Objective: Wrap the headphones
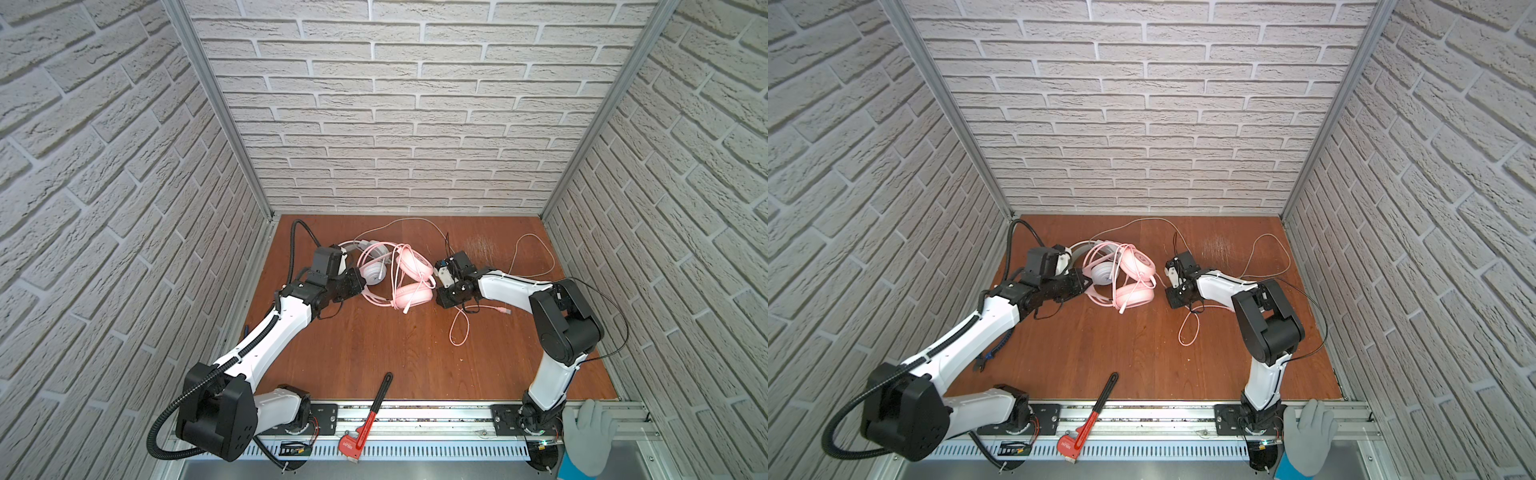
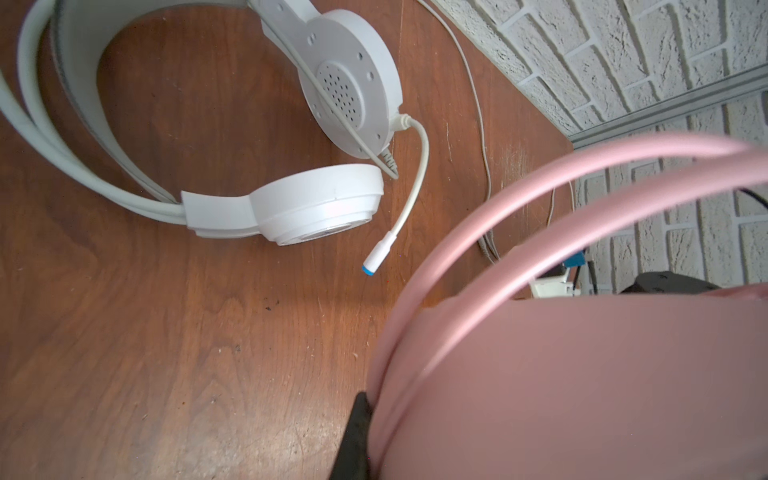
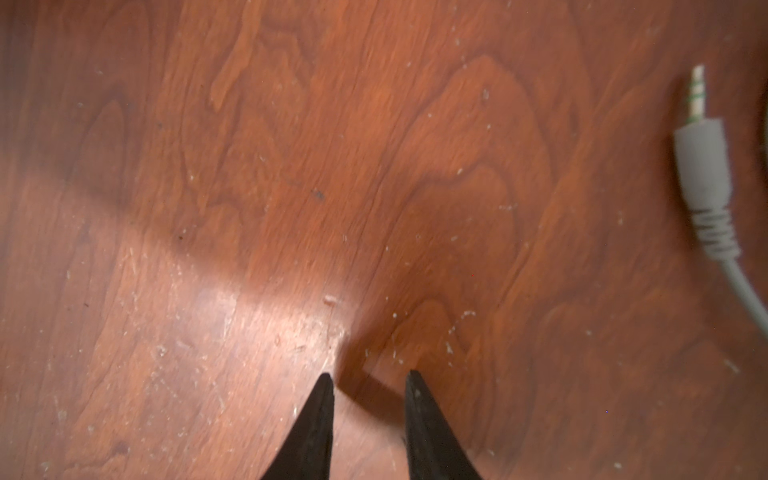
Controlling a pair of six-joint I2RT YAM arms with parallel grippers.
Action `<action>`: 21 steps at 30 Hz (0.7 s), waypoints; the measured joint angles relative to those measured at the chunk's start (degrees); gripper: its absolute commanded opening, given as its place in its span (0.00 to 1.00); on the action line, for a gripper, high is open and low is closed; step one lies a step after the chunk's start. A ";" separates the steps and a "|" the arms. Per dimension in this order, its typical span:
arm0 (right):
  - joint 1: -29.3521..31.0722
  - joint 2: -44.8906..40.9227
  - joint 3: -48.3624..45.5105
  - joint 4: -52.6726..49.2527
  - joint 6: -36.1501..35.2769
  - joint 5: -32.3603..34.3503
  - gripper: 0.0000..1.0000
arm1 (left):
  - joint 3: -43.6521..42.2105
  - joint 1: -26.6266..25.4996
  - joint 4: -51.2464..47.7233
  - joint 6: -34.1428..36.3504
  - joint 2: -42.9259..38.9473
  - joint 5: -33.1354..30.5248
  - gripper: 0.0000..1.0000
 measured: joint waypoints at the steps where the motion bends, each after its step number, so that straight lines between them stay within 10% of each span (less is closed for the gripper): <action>1: 0.00 -0.28 -0.35 0.02 0.15 -0.13 0.31 | -0.07 0.33 0.17 -0.24 -0.20 0.00 0.00; 21: 0.00 -3.34 -4.76 1.70 2.16 -1.07 0.25 | -3.78 3.82 5.81 -7.04 -1.53 -0.57 0.00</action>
